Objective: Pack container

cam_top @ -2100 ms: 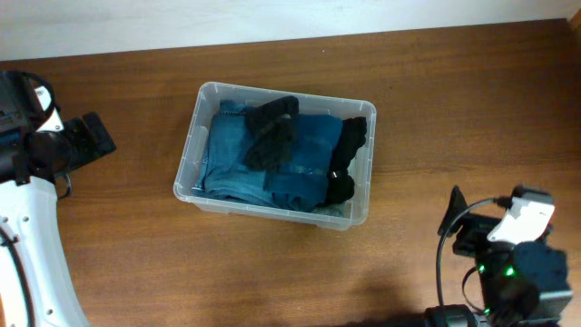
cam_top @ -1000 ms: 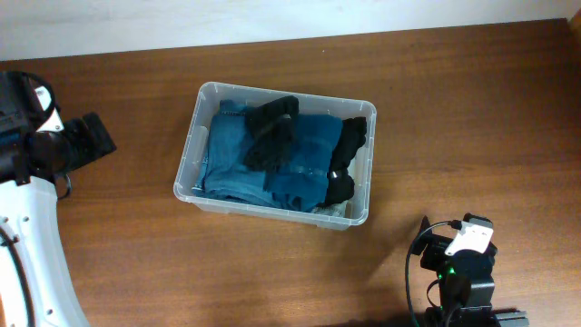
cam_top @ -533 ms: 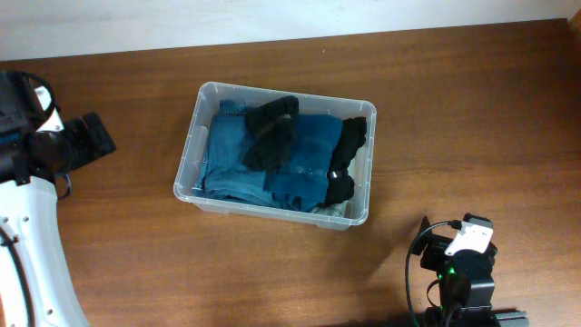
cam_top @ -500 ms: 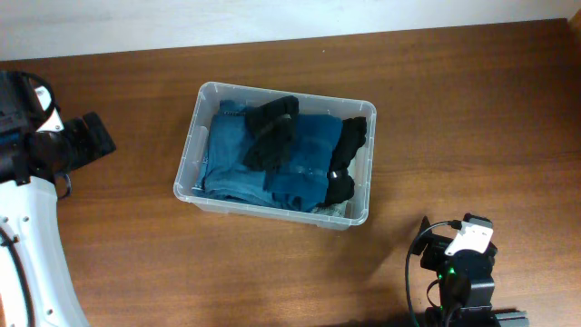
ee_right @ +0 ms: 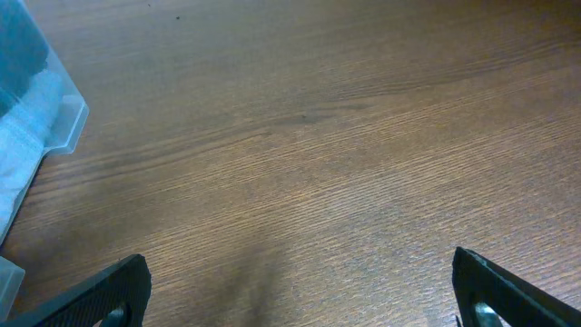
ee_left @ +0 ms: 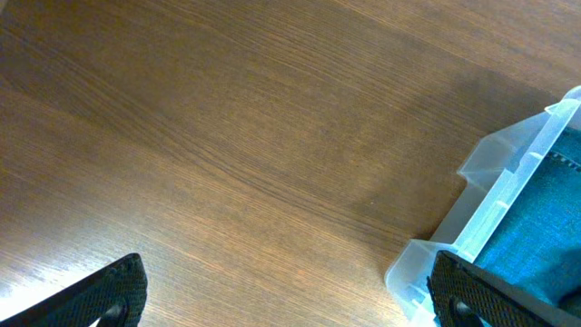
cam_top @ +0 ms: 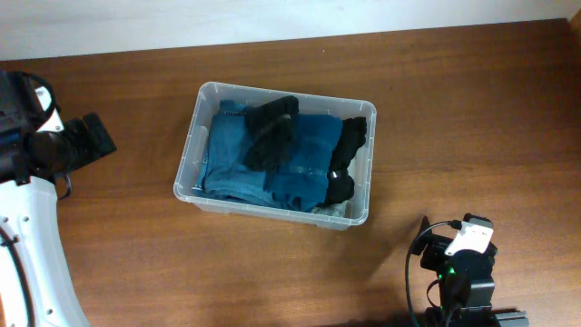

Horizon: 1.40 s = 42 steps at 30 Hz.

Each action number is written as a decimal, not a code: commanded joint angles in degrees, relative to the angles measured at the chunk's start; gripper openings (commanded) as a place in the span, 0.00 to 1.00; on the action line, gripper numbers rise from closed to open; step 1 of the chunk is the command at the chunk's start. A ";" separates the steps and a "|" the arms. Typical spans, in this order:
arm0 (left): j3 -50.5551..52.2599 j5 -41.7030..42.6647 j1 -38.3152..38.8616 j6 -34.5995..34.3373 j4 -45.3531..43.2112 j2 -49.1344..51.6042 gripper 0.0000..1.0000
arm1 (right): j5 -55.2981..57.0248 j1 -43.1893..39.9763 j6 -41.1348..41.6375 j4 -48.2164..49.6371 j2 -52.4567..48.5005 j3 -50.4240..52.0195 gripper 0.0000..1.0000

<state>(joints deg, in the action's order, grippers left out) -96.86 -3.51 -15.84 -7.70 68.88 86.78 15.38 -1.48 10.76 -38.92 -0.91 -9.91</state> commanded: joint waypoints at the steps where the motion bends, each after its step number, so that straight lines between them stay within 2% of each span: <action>1: 0.20 -1.14 -0.11 0.04 -0.07 -1.90 1.00 | -0.13 -0.48 0.63 0.13 0.61 0.48 0.98; 3: 0.24 0.07 0.79 0.09 -0.52 -3.87 1.00 | -0.13 -0.48 0.63 0.13 0.61 0.48 0.98; 6: 0.50 1.73 4.09 4.66 -2.60 -7.74 1.00 | -0.13 -0.48 0.63 0.13 0.61 0.48 0.98; 12: 0.52 3.34 14.25 20.52 -8.00 -14.21 1.00 | -0.13 -0.48 0.63 0.13 0.61 0.48 0.98; 15: 2.23 3.34 17.88 25.42 -8.17 -17.20 1.00 | -0.13 -0.48 0.63 0.13 0.61 0.48 0.98; 20: 14.05 5.09 19.54 25.59 -14.25 -24.17 1.00 | -0.13 -0.48 0.63 0.13 0.61 0.48 0.98; 28: 40.76 9.27 19.54 25.55 -28.17 -38.49 1.00 | -0.13 -0.48 0.63 0.13 0.61 0.48 0.98; 36: 61.31 11.56 19.54 25.35 -34.16 -54.80 1.00 | -0.13 -0.48 0.63 0.13 0.61 0.48 0.98; 42: 72.96 12.76 19.54 25.35 -37.48 -66.07 1.00 | -0.13 -0.48 0.63 0.13 0.61 0.48 0.98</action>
<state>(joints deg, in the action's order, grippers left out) -27.73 7.29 3.49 16.97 32.36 24.64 15.14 -1.48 10.76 -38.89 -0.91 -9.91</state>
